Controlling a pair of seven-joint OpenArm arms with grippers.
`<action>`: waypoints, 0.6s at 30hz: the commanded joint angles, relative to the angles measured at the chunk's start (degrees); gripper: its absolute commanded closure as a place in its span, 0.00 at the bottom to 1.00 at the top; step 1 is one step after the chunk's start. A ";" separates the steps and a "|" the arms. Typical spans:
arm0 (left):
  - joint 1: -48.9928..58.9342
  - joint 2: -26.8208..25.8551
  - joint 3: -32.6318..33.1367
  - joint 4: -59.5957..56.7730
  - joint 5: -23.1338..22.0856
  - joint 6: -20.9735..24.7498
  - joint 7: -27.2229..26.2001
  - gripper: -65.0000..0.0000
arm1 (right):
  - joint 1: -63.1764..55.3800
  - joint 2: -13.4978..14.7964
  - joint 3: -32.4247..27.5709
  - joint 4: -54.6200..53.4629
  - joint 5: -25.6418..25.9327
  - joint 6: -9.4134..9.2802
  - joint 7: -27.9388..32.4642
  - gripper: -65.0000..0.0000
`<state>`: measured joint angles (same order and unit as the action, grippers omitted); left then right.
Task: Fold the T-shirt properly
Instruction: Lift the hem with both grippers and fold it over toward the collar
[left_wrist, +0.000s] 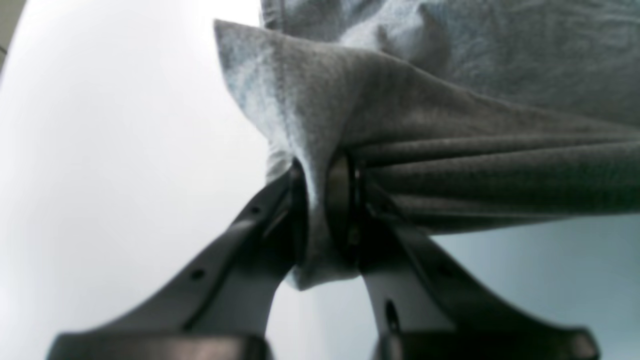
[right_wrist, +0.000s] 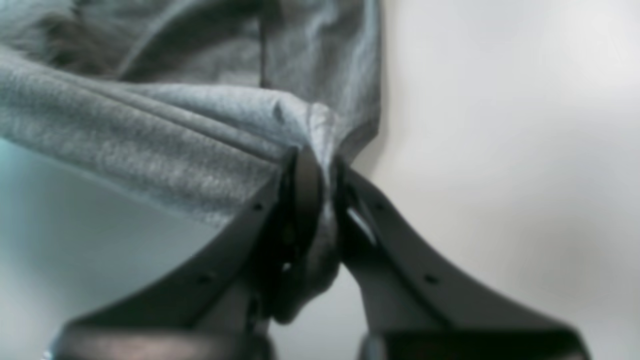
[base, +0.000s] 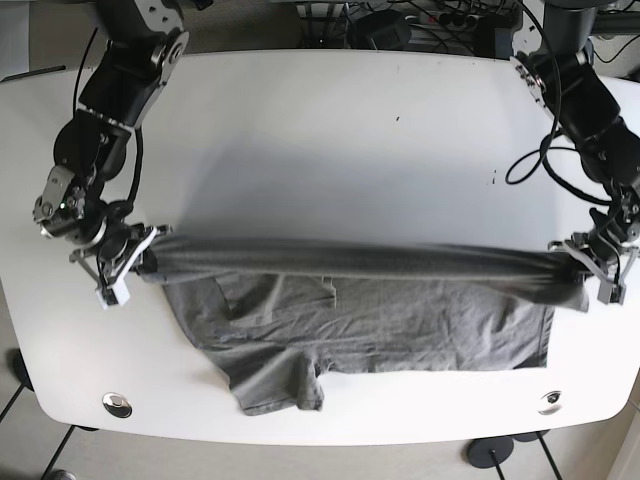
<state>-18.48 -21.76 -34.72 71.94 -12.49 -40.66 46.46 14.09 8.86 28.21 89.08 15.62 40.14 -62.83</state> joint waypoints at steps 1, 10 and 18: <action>4.55 -1.76 -2.25 3.35 -2.59 0.66 -2.11 0.99 | -4.20 0.41 0.85 5.12 -0.10 -0.14 1.16 0.98; 24.15 -1.76 -9.28 13.38 -8.48 0.66 -1.93 0.99 | -23.98 -0.82 1.82 17.87 4.47 -0.14 -2.36 0.97; 31.27 -1.76 -12.62 16.63 -9.27 0.66 1.59 0.96 | -32.59 -0.73 3.22 18.75 9.04 -0.14 -2.53 0.95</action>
<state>13.04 -21.65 -46.39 87.42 -22.22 -40.95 49.69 -18.81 7.14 30.89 106.48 25.78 40.14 -65.67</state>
